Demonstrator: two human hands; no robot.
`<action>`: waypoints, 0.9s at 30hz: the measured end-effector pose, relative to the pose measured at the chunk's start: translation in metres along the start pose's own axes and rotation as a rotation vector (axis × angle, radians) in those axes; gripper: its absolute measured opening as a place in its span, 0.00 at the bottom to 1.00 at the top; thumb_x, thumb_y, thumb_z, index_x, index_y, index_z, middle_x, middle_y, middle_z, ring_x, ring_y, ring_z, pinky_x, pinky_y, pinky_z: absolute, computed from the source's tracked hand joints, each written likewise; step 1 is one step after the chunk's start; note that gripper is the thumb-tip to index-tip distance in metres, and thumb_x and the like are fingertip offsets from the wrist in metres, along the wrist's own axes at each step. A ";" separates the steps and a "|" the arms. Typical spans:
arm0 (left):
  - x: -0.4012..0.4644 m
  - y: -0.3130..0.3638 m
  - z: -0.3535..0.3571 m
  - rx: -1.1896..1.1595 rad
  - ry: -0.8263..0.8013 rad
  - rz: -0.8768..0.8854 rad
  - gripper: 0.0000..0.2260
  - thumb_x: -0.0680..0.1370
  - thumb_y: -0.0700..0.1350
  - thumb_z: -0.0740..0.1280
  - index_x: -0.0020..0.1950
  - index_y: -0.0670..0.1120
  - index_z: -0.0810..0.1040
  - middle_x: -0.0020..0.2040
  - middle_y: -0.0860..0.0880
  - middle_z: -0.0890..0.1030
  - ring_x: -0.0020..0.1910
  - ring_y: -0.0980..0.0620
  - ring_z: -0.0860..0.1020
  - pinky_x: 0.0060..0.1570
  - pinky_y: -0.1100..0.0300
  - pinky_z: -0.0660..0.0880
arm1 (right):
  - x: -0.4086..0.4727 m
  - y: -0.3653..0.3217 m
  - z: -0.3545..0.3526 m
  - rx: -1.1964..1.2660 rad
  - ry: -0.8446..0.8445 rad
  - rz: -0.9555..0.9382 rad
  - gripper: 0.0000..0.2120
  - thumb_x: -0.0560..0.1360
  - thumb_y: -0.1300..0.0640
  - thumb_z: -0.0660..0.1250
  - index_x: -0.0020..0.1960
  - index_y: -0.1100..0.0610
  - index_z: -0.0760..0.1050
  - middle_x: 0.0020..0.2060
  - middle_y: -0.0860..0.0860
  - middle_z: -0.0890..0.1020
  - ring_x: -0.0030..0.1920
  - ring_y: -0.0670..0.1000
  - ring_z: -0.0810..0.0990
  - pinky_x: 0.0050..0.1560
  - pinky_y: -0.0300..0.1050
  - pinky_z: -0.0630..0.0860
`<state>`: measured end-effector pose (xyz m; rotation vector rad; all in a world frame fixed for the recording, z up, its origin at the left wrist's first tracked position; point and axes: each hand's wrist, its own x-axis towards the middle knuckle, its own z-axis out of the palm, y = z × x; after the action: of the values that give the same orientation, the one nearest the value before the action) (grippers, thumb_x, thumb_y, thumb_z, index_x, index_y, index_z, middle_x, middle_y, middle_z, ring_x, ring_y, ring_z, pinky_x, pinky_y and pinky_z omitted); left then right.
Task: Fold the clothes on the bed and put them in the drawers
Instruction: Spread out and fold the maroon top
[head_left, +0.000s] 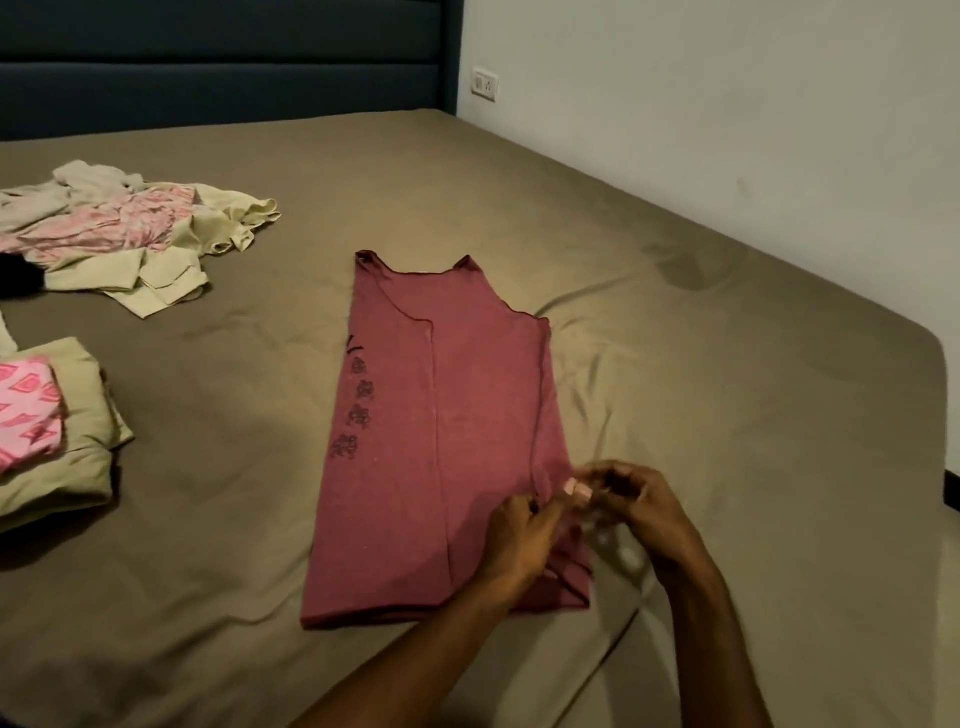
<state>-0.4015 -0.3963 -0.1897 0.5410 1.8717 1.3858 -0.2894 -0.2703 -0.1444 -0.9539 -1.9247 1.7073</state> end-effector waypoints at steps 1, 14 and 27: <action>0.010 -0.006 -0.001 0.045 0.043 -0.008 0.28 0.71 0.69 0.69 0.39 0.42 0.81 0.31 0.52 0.79 0.32 0.50 0.79 0.33 0.45 0.82 | 0.018 0.005 0.000 -0.002 0.088 0.002 0.11 0.76 0.71 0.70 0.56 0.62 0.83 0.45 0.57 0.87 0.43 0.54 0.84 0.39 0.41 0.80; 0.028 -0.024 -0.009 -0.010 -0.082 -0.091 0.06 0.81 0.45 0.65 0.51 0.52 0.83 0.51 0.55 0.84 0.52 0.55 0.81 0.58 0.58 0.76 | 0.288 0.044 0.034 -0.195 0.072 0.000 0.34 0.74 0.37 0.67 0.79 0.43 0.66 0.80 0.50 0.65 0.78 0.52 0.67 0.80 0.58 0.60; -0.004 0.001 -0.039 -0.167 -0.123 -0.146 0.11 0.77 0.44 0.71 0.36 0.51 0.73 0.28 0.57 0.71 0.29 0.57 0.69 0.35 0.59 0.73 | 0.294 -0.008 0.069 -0.494 -0.090 -0.339 0.24 0.86 0.58 0.58 0.82 0.52 0.61 0.81 0.49 0.60 0.81 0.50 0.58 0.83 0.51 0.50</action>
<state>-0.4287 -0.4233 -0.1818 0.3891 1.6466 1.3657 -0.5416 -0.1109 -0.1909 -0.6545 -2.4637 1.1239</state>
